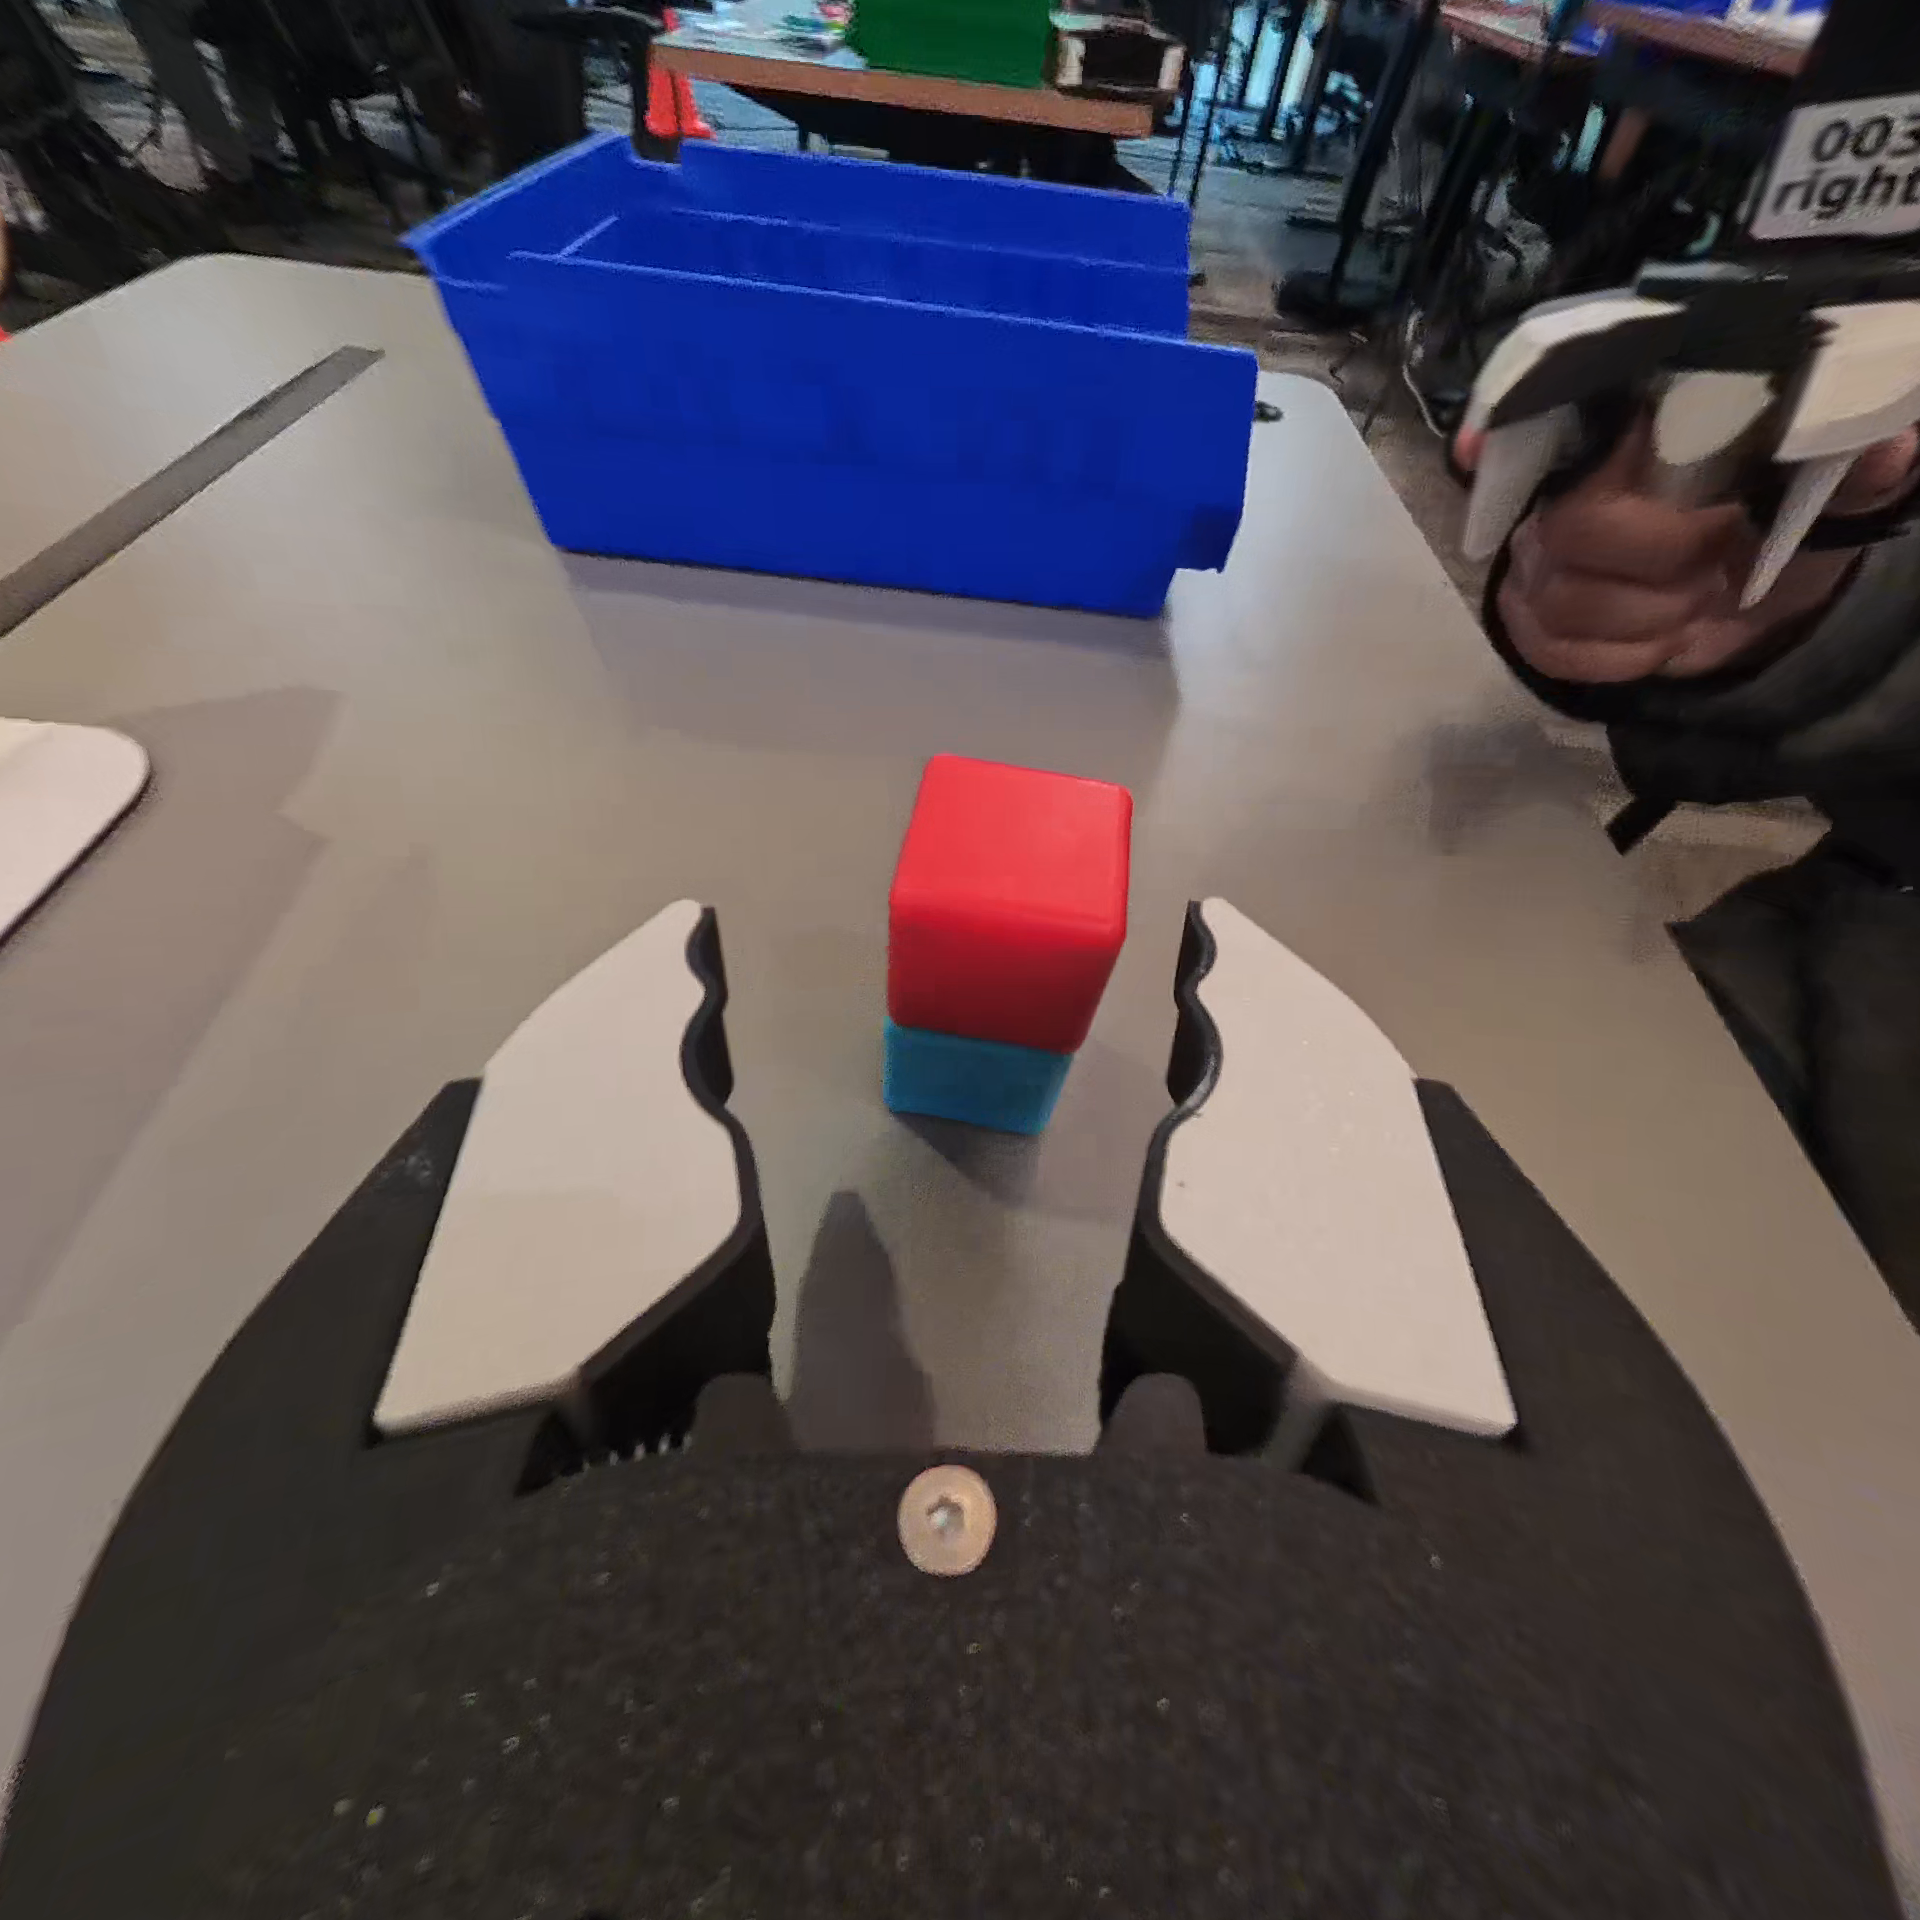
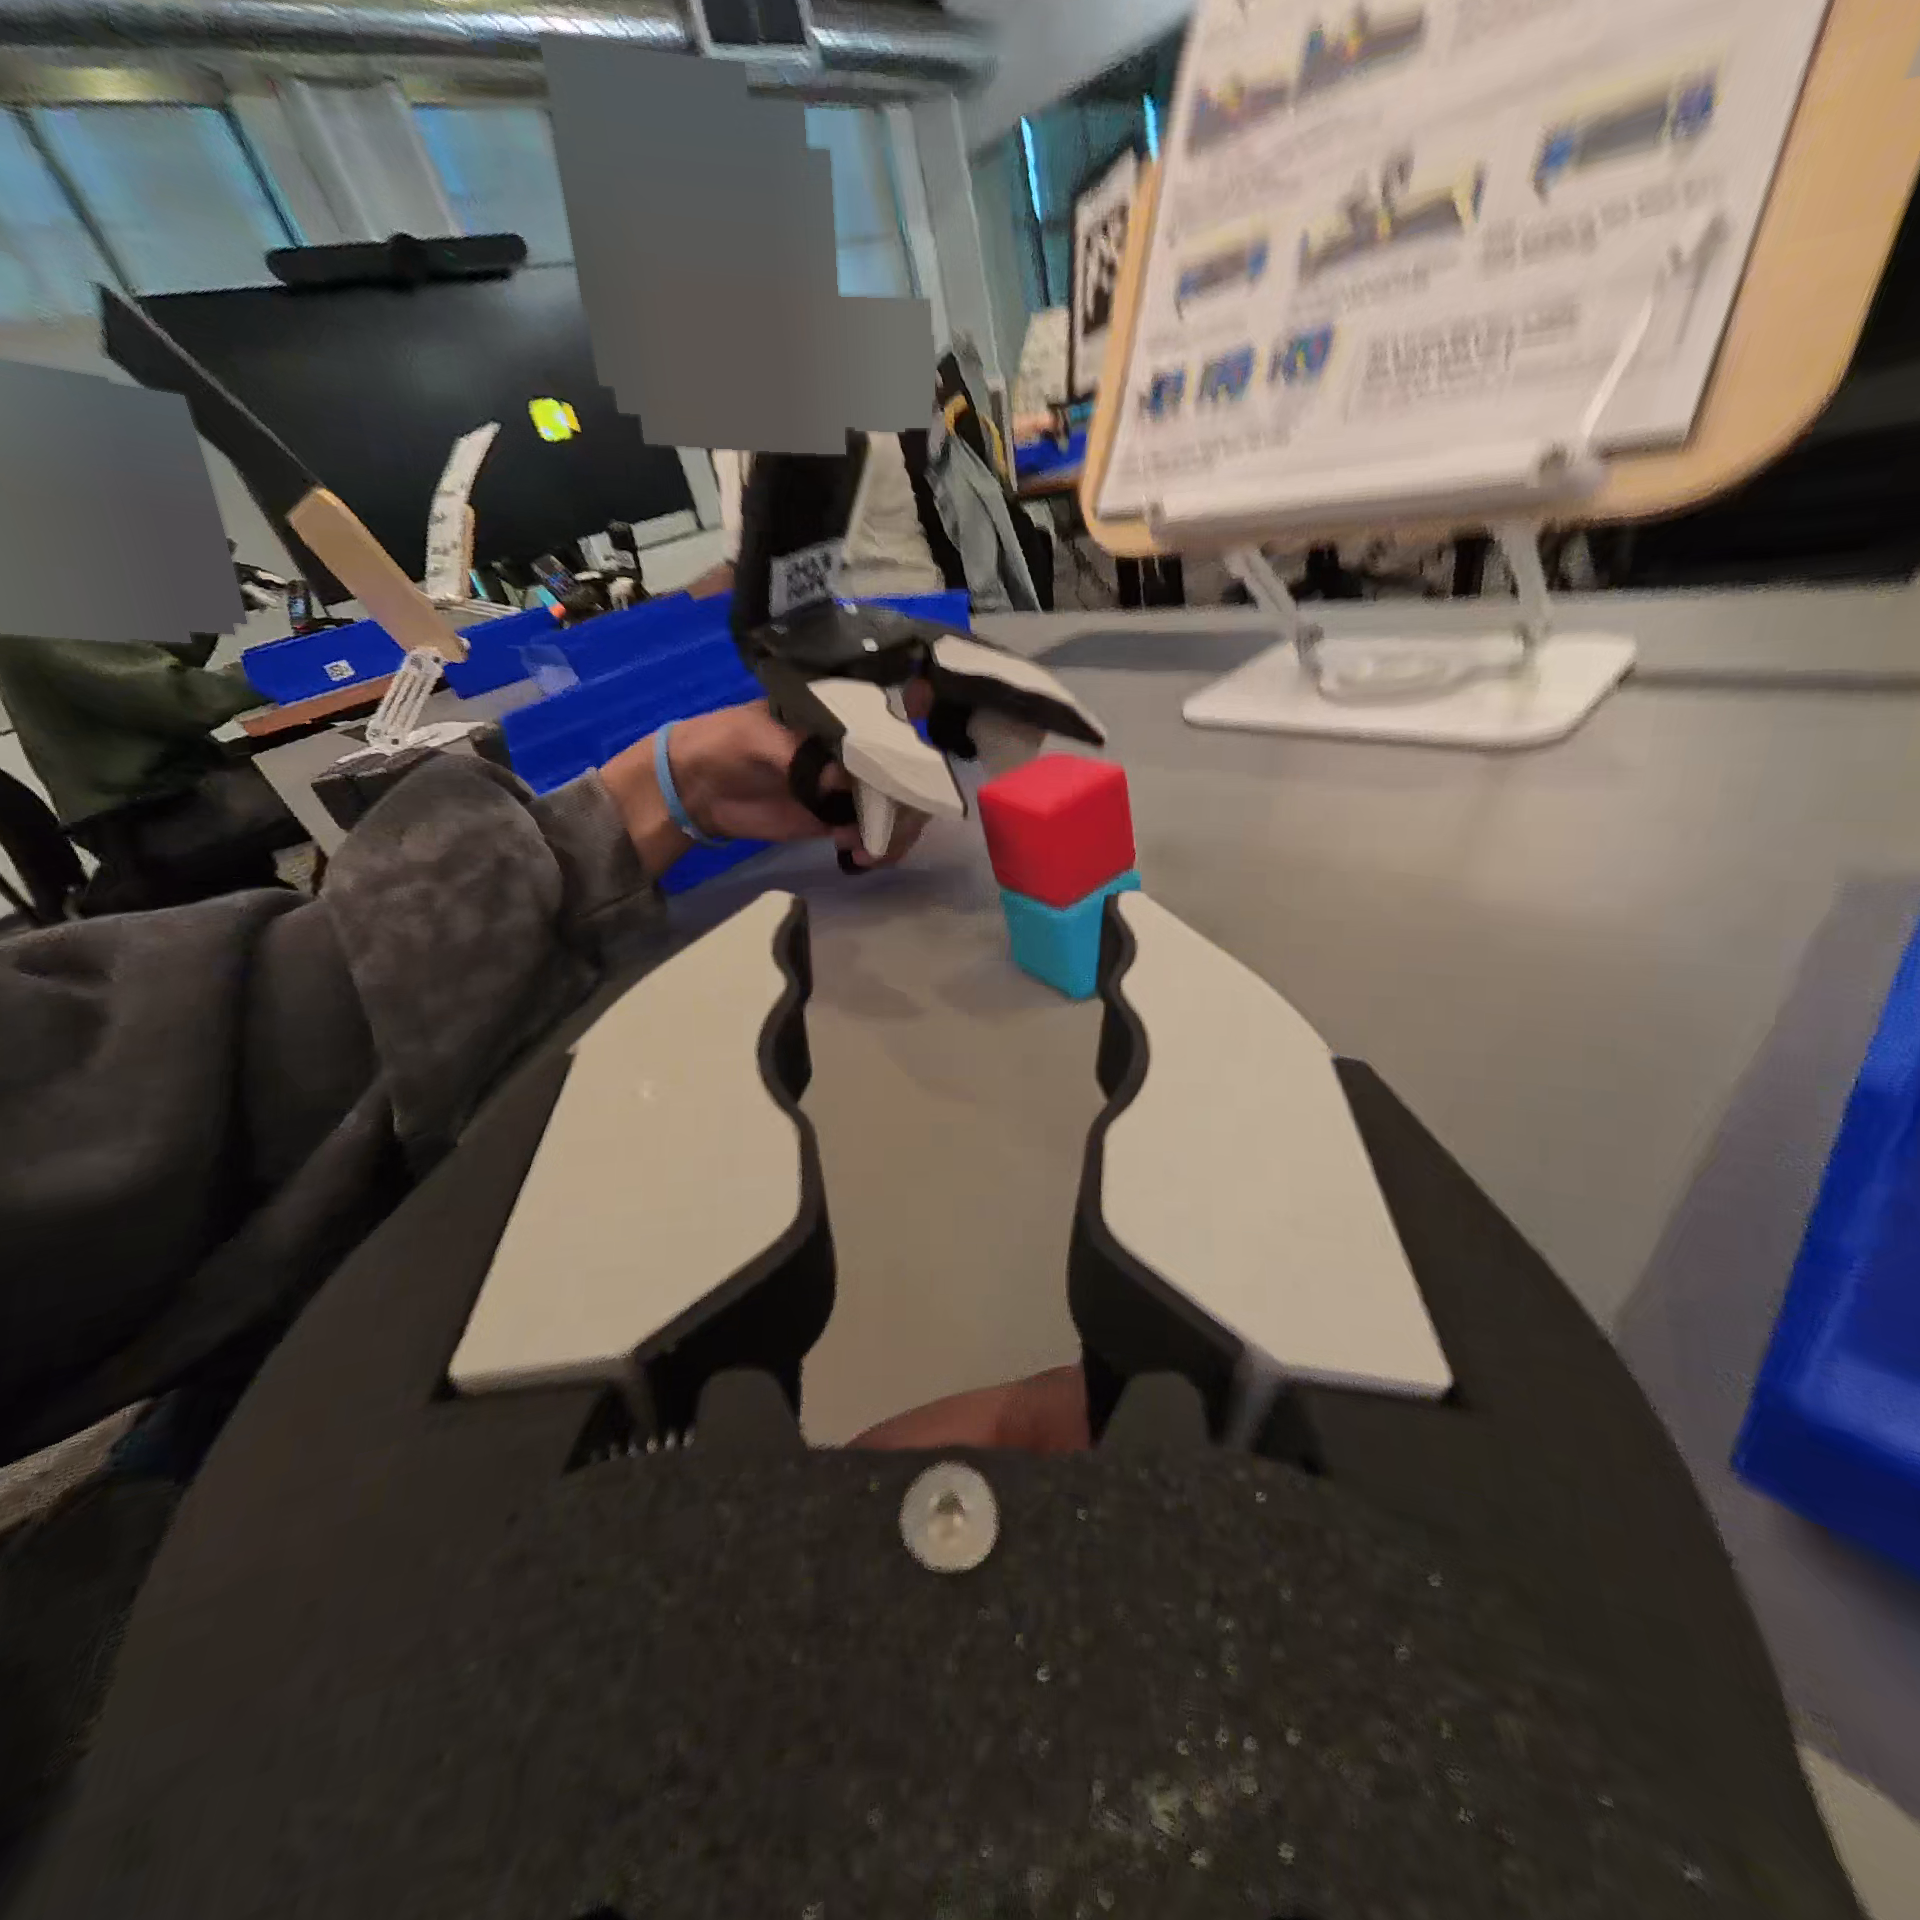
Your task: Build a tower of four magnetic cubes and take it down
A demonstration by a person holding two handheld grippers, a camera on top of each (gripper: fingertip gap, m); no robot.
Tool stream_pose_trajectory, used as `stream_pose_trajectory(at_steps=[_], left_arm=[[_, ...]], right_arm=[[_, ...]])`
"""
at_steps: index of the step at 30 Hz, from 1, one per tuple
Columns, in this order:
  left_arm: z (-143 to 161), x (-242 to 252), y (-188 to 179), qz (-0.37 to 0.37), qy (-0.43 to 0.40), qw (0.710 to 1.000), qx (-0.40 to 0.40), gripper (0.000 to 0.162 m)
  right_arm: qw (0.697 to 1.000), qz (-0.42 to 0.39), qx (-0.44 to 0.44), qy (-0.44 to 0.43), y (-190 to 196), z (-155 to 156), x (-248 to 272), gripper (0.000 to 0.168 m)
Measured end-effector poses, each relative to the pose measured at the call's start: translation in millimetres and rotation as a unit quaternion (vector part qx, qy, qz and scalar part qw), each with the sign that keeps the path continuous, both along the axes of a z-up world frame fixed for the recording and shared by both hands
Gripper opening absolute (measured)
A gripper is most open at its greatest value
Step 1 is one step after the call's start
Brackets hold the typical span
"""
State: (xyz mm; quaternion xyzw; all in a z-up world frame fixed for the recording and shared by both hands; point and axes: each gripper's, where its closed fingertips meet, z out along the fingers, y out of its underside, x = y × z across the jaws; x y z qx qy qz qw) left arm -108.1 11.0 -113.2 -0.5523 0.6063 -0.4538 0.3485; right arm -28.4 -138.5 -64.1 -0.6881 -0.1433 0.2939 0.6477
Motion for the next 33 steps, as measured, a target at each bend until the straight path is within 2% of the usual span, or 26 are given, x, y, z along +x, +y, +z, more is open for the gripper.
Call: stream_pose_trajectory(at_steps=[2, 4, 7, 13, 18, 19, 21, 25, 27, 30, 33], left_arm=[[-6, -14, 10, 0.022, 0.029, 0.999, 0.004, 0.082], [-24, -27, 16, 0.032, 0.087, 0.995, 0.025, 0.080], [-38, -32, 14, 0.023, 0.125, 0.992, 0.023, 0.073], [-66, -16, -6, -0.022, 0.180, 0.982, 0.053, 0.078], [-62, 4, -8, -0.028, 0.165, 0.985, 0.045, 0.074], [-61, 7, -9, -0.029, 0.163, 0.985, 0.044, 0.071], [-65, 9, -12, -0.042, 0.177, 0.983, 0.041, 0.050], [-67, 9, -13, -0.046, 0.181, 0.982, 0.039, 0.050], [-67, 9, -15, -0.052, 0.180, 0.981, 0.045, 0.050], [-67, 9, -17, -0.055, 0.178, 0.981, 0.051, 0.050], [-67, 8, -18, -0.058, 0.177, 0.981, 0.054, 0.049]], right_arm=[[1.000, 0.001, 0.018, -0.004, -1, 5, 2, 0.051], [1.000, 0.007, -0.002, 0.017, -1, -6, 5, 0.050], [0.999, 0.013, -0.018, 0.024, 0, -12, 8, 0.051], [0.999, 0.012, -0.023, 0.027, 1, -14, 14, 0.051], [0.999, 0.020, -0.030, 0.013, 2, -19, 7, 0.052], [0.999, 0.022, -0.033, 0.007, 3, -21, 5, 0.052], [0.999, 0.024, -0.043, -0.005, 6, -27, 1, 0.053], [0.998, 0.017, -0.052, 0.001, 16, -28, -2, 0.052], [0.997, 0.037, -0.068, 0.007, 28, -24, -9, 0.057], [0.995, 0.056, -0.063, -0.060, 54, -22, -19, 0.062], [0.981, 0.096, -0.073, -0.154, 90, -44, -40, 0.070]])
